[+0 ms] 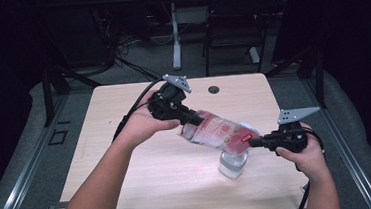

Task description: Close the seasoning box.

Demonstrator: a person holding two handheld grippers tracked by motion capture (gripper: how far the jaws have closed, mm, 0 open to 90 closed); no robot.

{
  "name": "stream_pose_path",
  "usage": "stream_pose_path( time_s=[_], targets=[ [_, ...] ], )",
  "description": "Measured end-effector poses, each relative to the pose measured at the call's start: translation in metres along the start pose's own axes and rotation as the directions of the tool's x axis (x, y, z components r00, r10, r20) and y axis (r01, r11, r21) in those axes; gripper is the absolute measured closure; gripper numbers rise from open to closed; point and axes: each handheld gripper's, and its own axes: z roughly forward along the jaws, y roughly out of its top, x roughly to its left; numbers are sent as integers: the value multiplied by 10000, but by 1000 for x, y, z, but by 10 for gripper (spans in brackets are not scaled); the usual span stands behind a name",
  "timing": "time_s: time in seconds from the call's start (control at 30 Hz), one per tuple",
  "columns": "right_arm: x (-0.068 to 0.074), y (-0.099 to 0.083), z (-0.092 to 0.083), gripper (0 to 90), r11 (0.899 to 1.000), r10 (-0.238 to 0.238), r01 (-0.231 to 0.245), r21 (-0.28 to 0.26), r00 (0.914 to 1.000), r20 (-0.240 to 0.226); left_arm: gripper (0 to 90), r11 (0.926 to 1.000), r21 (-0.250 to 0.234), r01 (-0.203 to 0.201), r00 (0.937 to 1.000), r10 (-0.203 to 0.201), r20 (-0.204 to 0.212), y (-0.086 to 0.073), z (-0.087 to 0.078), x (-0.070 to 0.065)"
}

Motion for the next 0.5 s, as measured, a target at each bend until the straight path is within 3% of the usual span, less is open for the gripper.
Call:
stream_pose_path(
  time_s=[0.5],
  targets=[
    [1, 0, 0, 891, 10000, -18, 18, 19, 10000, -29, 809, 10000, -27, 10, 10000, -10, 46, 0, 0, 1]
  ],
)
